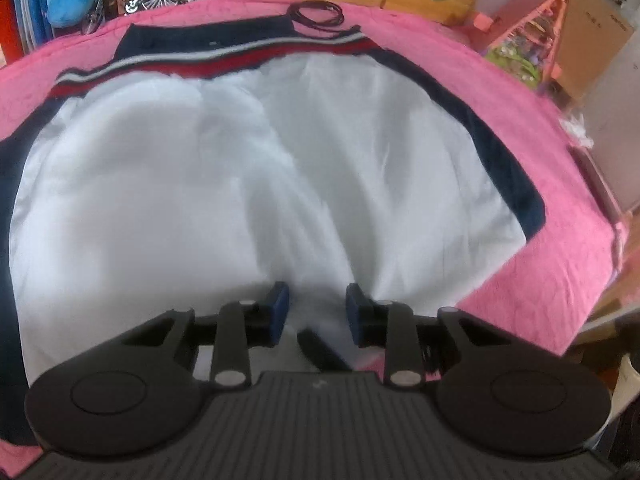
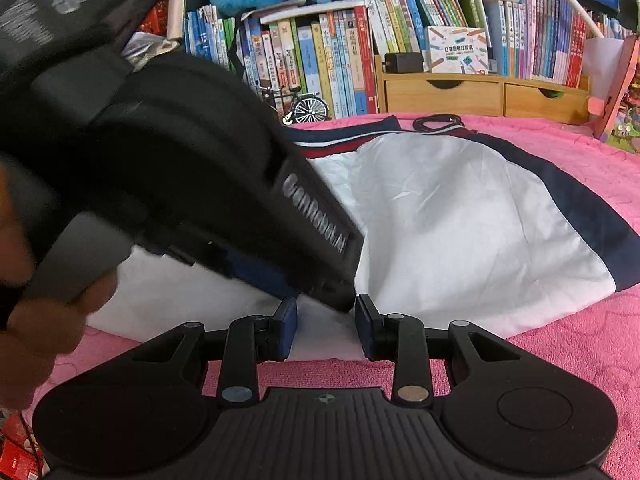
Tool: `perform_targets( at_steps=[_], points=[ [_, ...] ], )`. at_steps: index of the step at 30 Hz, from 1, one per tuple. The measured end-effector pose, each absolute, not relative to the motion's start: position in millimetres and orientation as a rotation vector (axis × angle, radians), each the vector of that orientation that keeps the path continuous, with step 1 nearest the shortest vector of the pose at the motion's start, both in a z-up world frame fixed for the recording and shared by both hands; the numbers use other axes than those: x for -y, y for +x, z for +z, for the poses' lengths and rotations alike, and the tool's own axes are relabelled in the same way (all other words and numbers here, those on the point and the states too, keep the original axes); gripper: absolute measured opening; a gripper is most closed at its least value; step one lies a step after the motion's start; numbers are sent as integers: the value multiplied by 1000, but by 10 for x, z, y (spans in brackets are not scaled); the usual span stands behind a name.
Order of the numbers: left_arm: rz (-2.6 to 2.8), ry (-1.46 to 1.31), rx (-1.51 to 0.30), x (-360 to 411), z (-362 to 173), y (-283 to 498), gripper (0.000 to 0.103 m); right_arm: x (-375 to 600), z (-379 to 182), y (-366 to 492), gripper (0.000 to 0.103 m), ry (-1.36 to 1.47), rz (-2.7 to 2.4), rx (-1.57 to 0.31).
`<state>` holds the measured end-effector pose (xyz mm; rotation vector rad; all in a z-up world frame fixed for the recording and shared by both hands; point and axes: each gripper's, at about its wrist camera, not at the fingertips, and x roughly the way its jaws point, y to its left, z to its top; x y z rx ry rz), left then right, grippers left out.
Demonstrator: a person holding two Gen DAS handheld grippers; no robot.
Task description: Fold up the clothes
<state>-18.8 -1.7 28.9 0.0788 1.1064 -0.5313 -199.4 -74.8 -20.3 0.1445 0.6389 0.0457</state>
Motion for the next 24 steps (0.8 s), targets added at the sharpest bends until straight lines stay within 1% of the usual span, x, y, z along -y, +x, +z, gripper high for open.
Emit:
perform_targets(
  at_steps=[1,6,11,24],
  points=[
    [-525,77,-1102,17,284,-153,24,749,-203,-1994,34,144,46,-638],
    [-469,26,-1094,-1,269,168,20,751,-202,-1996,34,143,50,-636],
    [-389,56,-1053,82,239,525,19,754,-202,-1999,34,142,53,-633],
    [-252,117,-952,313,193,1241,32,773,-219,-2019,34,130,74,-624]
  ],
)
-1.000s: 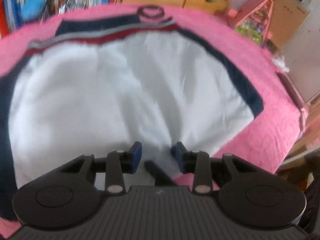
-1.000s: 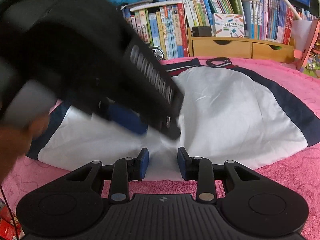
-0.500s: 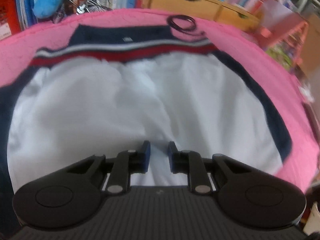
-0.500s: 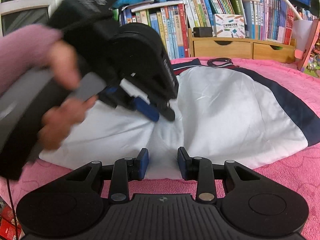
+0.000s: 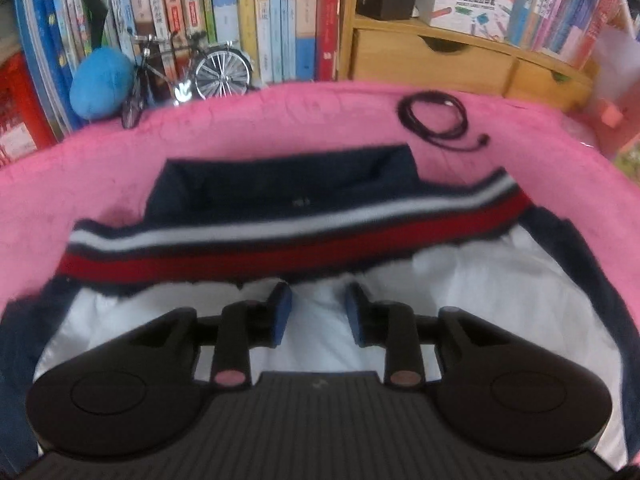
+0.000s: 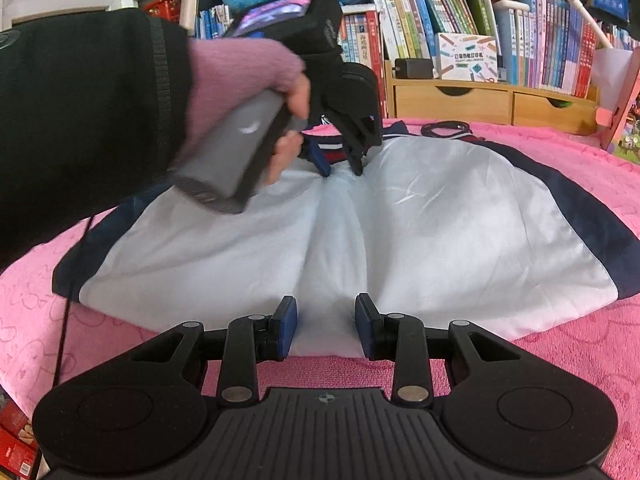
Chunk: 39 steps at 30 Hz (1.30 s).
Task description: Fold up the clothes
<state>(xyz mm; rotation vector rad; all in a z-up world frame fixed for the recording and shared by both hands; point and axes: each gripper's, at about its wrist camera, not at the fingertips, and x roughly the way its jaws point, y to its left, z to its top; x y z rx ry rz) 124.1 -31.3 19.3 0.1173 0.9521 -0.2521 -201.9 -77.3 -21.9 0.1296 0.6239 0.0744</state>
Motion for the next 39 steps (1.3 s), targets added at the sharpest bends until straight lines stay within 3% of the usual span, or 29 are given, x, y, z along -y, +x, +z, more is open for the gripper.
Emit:
perform_targets(
  at_steps=[5,11,19,27,31,39],
  points=[
    [-236,124,-941,297,319,1138,30,792,-220,-2040,34,134,82,-623],
    [-442,154,-951,171,570,431,31,797,-217,-2043,34,144,84,-623],
    [-529,208,-1103,145,351,-242,31,798,-216,-2029,34,143,83,-620],
    [-479,240,-1028,261,257,45,37,792,-220,-2032,34,130,83,-618],
    [-447,223,-983,284,207,395,48,775,-221,-2039,34,116,84,-615],
    [-344,208,-946,367,146,1045,57,748,-223,-2068,34,95,85,-613]
  ],
)
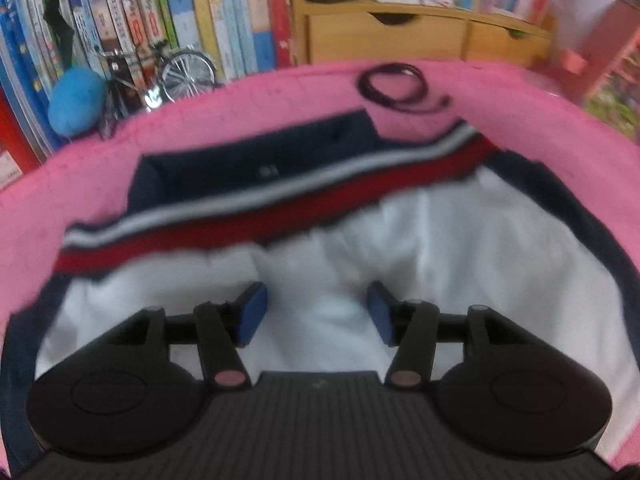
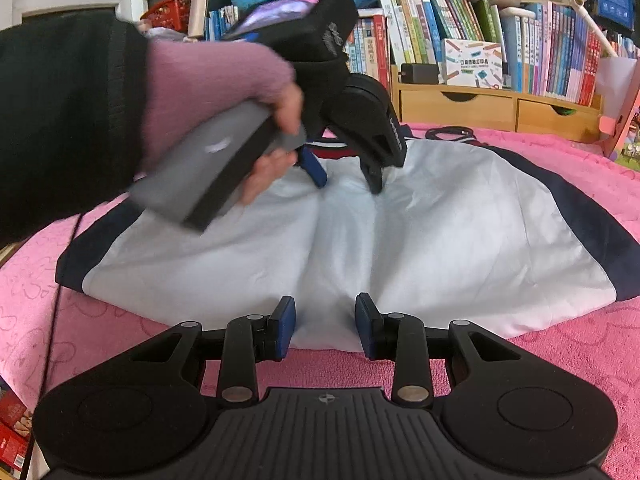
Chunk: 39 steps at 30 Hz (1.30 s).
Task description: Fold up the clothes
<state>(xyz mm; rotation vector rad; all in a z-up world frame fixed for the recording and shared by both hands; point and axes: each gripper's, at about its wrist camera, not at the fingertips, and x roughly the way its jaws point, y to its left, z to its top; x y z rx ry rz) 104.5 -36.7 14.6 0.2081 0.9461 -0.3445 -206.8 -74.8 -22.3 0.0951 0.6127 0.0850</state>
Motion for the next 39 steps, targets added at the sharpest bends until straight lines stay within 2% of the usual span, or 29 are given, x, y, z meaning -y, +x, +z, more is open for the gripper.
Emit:
perform_targets(
  at_steps=[1,6,8,10,11,17,21,25,33,39],
  points=[
    [-338,197,-944,376,131,1103,61,745,-222,-2076,34,93,85,-613],
    [-315,156,-957,386,144,1264,59,753,-216,-2095,34,91,88,-613],
    [-307,158,-955,376,205,1180,48,761,-212,-2094,34,94,89,-613],
    [-316,171,-950,363,283,1047,27,766,-209,-2094,34,96,89,-612],
    [-343,172,-955,346,331,946,26,766,-208,-2093,34,97,88,-612],
    [-530,197,-1016,156,532,160,25,774,-206,-2085,34,104,87,-609],
    [-553,219,-1134,18,448,-134,26,773,-207,-2086,34,103,85,-606],
    [-543,200,-1161,-19,298,-142,28,771,-209,-2088,34,100,83,-603],
    [-455,173,-1053,148,258,287,29,754,-209,-2090,34,85,81,-597],
    [-350,172,-974,279,216,692,37,759,-214,-2083,34,79,88,-591]
  ],
)
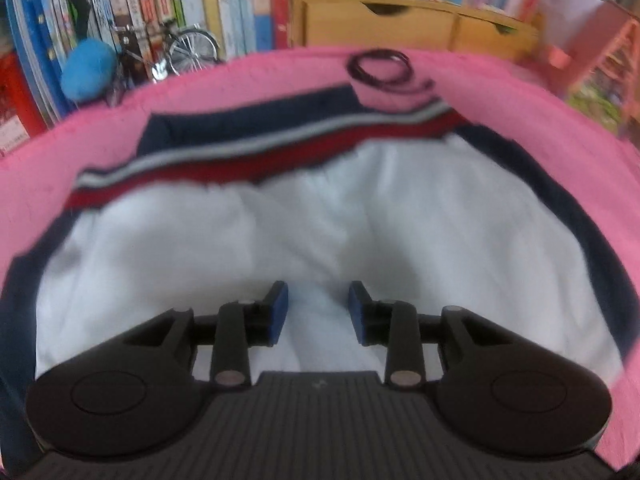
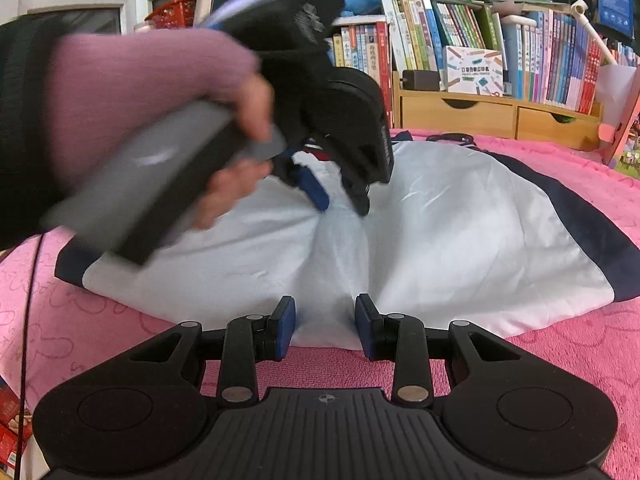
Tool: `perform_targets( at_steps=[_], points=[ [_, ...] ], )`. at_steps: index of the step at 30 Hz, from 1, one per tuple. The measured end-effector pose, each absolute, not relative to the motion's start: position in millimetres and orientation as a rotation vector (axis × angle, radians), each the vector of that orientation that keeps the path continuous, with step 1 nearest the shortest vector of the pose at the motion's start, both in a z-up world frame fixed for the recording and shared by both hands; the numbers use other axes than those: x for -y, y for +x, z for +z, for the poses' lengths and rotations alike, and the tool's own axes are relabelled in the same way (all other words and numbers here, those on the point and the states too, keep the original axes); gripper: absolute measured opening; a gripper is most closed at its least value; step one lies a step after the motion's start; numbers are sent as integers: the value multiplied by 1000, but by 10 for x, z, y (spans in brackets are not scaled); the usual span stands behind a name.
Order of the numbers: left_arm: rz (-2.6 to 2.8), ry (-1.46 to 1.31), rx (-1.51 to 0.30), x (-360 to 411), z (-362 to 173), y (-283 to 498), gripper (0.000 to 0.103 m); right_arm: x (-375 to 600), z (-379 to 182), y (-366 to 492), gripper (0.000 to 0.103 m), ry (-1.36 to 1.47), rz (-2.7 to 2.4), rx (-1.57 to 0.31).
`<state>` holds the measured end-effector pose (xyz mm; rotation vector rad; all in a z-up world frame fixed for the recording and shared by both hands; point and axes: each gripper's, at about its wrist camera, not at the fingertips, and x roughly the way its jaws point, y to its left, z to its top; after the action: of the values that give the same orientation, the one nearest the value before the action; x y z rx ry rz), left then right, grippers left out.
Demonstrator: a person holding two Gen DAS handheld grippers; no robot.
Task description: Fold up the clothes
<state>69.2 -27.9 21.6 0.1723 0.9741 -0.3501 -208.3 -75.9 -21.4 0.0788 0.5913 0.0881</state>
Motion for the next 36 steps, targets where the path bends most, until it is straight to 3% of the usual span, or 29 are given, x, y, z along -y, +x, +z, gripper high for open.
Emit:
perform_targets(
  at_steps=[6,31,36],
  points=[
    [-282,143,-940,358,191,1090,44,754,-217,-2097,34,69,96,-586],
    [-236,88,-895,341,147,1354,46,783,-207,-2103,34,45,121,-586],
    [-195,59,-901,343,292,1445,38,774,-191,-2078,37,18,145,-593]
  ],
)
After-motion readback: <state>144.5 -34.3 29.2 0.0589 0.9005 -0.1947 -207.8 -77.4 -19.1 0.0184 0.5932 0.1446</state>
